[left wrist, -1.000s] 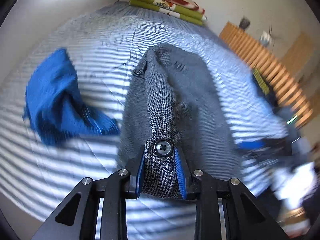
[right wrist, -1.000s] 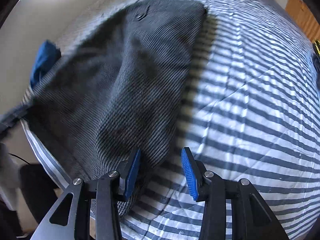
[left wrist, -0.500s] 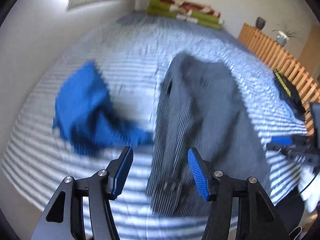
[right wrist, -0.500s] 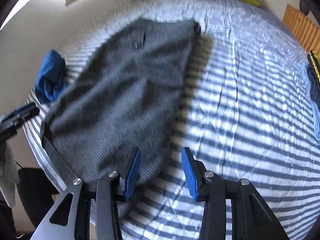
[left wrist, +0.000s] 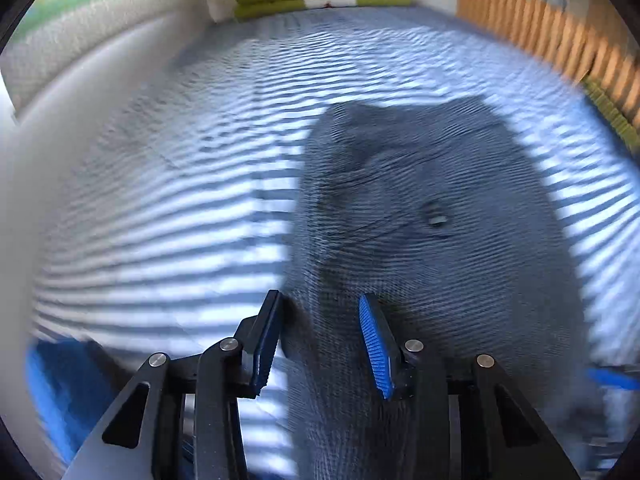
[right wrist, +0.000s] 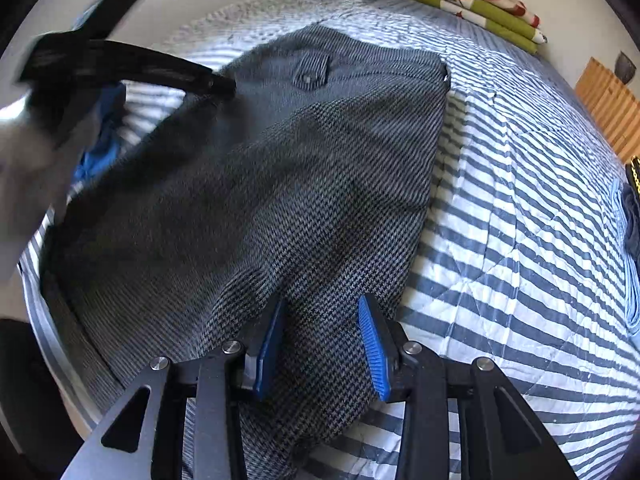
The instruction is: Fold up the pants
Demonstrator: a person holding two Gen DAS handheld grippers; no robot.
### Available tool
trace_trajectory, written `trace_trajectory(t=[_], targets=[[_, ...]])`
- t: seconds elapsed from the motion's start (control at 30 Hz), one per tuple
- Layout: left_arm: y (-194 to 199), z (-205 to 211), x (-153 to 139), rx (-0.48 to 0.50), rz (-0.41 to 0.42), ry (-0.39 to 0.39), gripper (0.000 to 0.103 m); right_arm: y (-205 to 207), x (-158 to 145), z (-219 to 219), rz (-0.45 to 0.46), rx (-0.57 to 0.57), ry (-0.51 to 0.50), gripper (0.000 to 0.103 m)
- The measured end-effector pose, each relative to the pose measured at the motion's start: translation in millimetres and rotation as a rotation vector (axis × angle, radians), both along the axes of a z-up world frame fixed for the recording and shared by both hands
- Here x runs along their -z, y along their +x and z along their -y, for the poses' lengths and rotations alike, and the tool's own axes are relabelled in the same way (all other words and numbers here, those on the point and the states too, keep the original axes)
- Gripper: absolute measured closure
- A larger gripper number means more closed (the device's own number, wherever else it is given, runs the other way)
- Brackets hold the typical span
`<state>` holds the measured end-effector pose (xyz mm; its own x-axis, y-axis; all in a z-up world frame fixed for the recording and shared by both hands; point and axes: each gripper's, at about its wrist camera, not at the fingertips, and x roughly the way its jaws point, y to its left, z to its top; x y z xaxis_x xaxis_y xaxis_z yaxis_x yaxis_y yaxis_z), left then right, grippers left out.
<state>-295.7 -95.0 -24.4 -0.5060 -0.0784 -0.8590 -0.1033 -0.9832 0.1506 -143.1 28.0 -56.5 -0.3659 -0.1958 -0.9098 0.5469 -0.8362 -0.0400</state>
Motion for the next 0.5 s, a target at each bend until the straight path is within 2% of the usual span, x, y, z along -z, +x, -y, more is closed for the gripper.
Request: trace_trajectory(t=[0.1, 0.17, 0.27, 0.33, 0.4, 0.5], targets=[[-7.6, 14.5, 6.3, -0.037, 0.017, 0.07, 0.045, 7.4, 3.6, 1.3, -0.019, -0.049, 0.033, 0.068], [-6.6, 15.2, 1.3, -0.037, 0.007, 0.068, 0.045, 6.1, -3.6, -0.5, 0.008, -0.076, 0.024, 0.068], [3.8, 17.9, -16.6, -0.031, -0.031, 0.08, 0.045, -9.4, -24.9, -17.1, 0.041, -0.016, -0.101, 0.069], [12.7, 27.6, -29.5, -0.036, -0.031, 0.201, 0.046, -25.8, -37.9, -29.4, 0.02, 0.038, -0.178, 0.069], [20.8, 28.5, -31.2, -0.024, -0.019, 0.25, 0.046, -47.6, -41.5, -33.6, 0.033, 0.082, -0.241, 0.069], [30.4, 12.9, -30.0, 0.043, -0.008, 0.242, 0.047, -68.6, -28.9, -26.9, 0.064, 0.12, -0.262, 0.069]])
